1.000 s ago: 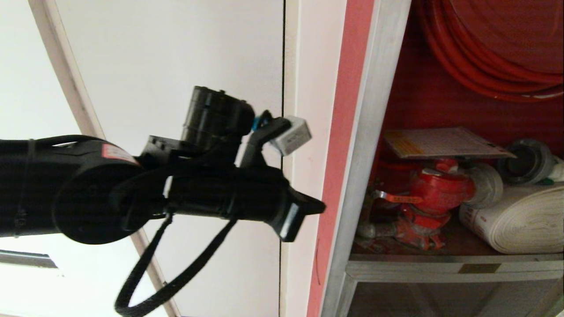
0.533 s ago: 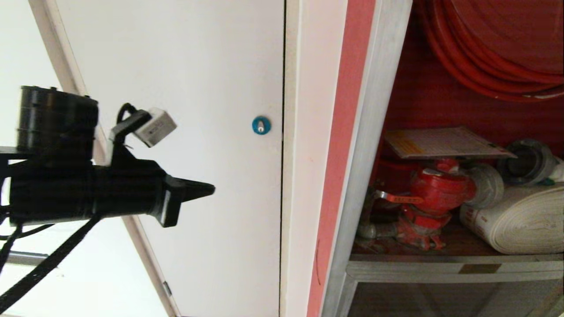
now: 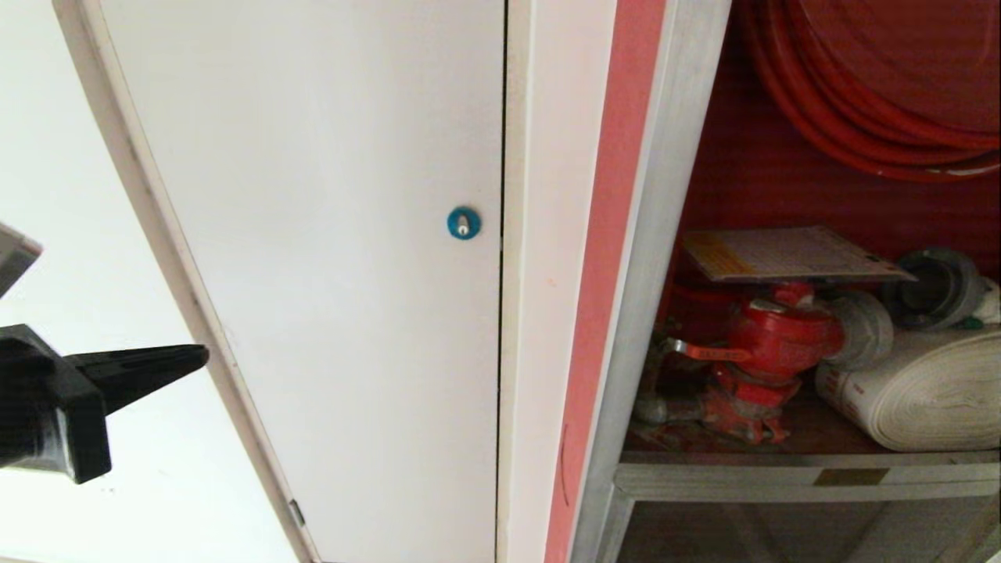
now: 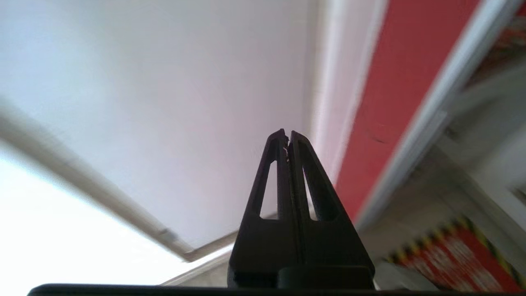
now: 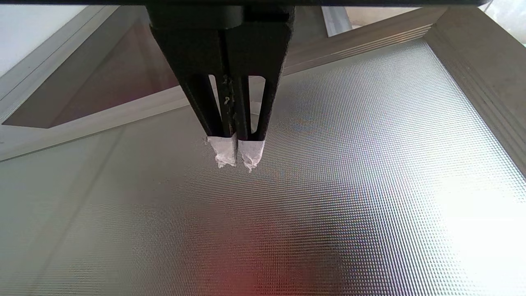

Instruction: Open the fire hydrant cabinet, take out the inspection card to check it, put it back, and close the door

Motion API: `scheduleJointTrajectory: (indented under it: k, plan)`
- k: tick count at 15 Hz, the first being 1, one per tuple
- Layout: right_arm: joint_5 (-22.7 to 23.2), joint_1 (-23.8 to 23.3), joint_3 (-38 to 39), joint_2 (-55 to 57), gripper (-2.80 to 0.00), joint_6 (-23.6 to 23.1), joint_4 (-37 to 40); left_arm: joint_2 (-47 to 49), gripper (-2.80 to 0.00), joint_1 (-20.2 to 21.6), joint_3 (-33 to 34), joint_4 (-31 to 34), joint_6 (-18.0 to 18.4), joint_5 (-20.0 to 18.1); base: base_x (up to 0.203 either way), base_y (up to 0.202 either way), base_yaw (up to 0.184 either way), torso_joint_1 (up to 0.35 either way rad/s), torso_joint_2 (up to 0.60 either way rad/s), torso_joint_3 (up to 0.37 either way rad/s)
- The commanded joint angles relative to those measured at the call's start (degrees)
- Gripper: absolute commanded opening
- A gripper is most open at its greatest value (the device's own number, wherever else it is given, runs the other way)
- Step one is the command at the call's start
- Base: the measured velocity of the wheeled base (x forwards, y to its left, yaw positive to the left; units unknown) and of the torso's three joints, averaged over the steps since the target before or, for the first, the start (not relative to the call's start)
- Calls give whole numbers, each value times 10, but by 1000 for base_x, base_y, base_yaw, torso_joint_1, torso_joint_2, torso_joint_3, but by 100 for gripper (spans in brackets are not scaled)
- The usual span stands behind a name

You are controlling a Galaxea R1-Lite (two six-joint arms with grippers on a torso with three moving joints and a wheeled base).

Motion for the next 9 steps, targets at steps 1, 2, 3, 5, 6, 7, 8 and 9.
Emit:
scheduleJointTrajectory:
  k: [1, 2, 3, 5, 6, 7, 8, 9]
  plan:
    - [0, 0, 0, 1, -280, 0, 0, -102, -280, 28, 40, 0, 1, -1, 0, 0, 0, 0, 0, 0]
    - [0, 0, 0, 1, -280, 0, 0, -141, -280, 33, 63, 0, 0, -1, 0, 0, 0, 0, 0, 0]
    - [0, 0, 0, 1, -280, 0, 0, -179, -280, 36, 82, 0, -1, -1, 0, 0, 0, 0, 0, 0]
    - [0, 0, 0, 1, -280, 0, 0, -254, -280, 39, 118, 1, -4, 1, 0, 0, 0, 0, 0, 0]
    - [0, 0, 0, 1, -280, 0, 0, -292, -280, 39, 136, 2, -6, 2, 0, 0, 0, 0, 0, 0]
    - [0, 0, 0, 1, -280, 0, 0, -327, -280, 40, 156, 3, -6, 5, 0, 0, 0, 0, 0, 0]
    - [0, 0, 0, 1, -280, 0, 0, -364, -280, 39, 177, 4, -7, 8, 0, 0, 0, 0, 0, 0]
    - [0, 0, 0, 1, -280, 0, 0, -400, -280, 39, 198, 6, -7, 10, 0, 0, 0, 0, 0, 0]
